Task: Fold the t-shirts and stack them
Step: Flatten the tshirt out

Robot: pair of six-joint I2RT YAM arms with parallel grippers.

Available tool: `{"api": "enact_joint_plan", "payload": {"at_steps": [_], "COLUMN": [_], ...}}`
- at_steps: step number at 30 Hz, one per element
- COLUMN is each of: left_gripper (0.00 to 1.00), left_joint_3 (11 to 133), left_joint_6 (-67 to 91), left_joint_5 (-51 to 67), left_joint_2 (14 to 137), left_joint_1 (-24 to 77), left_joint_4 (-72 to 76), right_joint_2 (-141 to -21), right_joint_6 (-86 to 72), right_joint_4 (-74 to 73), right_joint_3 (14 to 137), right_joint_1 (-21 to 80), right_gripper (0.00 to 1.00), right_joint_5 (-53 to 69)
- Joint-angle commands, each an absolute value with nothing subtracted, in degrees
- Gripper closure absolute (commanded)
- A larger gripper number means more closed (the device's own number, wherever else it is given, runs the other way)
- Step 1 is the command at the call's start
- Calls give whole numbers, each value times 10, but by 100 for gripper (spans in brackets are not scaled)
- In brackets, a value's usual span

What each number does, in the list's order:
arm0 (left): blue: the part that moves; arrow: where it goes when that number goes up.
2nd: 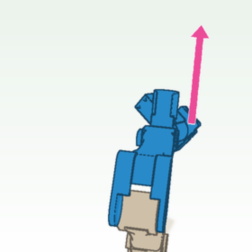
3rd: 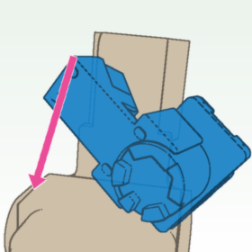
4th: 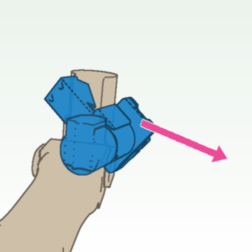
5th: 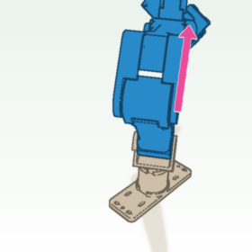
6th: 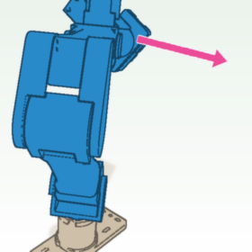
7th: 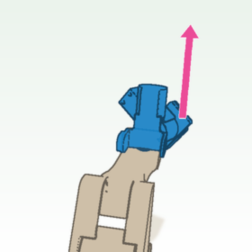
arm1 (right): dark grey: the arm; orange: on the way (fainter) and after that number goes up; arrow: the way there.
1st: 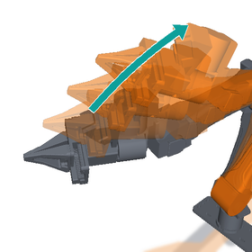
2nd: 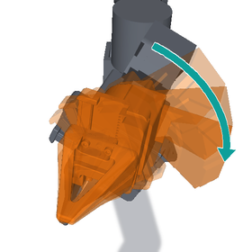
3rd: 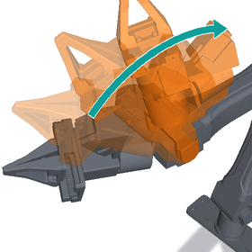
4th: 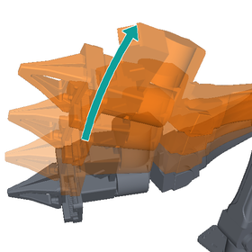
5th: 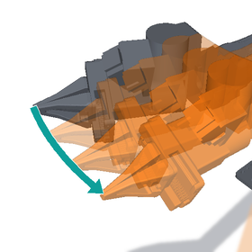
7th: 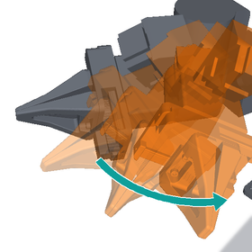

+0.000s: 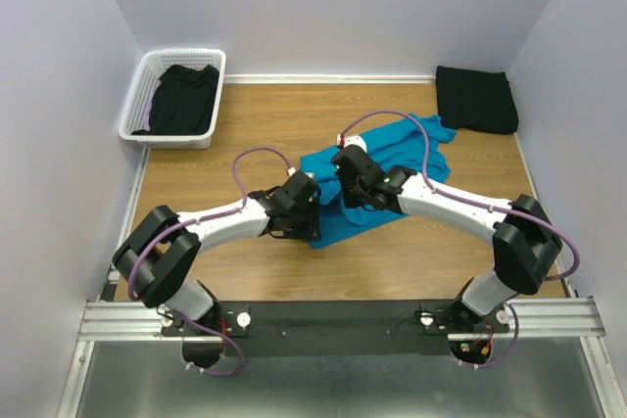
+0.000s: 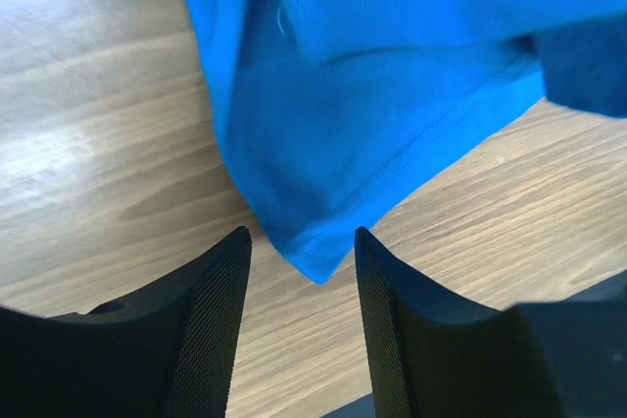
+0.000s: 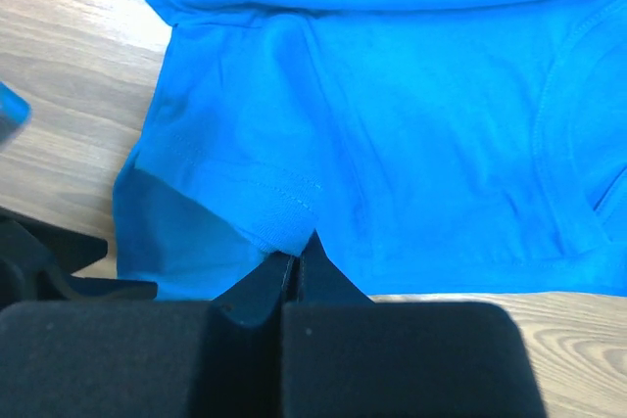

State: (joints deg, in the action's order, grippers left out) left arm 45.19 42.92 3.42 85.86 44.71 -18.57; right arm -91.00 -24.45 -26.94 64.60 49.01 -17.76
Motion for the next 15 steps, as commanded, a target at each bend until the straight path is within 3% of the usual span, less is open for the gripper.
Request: {"api": "enact_joint_plan", "payload": {"at_steps": [1,9,15], "left_gripper": [48,51,60], "left_joint_3": [458,482,492], "left_joint_6": [443,447,446], "left_joint_5": [4,-16,-18], "left_joint_2": [870,909,942], "left_joint_1": [458,474,480], "left_joint_4": [-219,-241,-243], "right_joint_2": [-911,-908,-902], "right_joint_6": [-237,-241,-244], "right_joint_4": [-285,-284,-281], "right_joint_3": [661,650,646], "right_joint_1": [490,490,489], "right_gripper": [99,100,100], "right_joint_5": [-210,-214,-214]}}
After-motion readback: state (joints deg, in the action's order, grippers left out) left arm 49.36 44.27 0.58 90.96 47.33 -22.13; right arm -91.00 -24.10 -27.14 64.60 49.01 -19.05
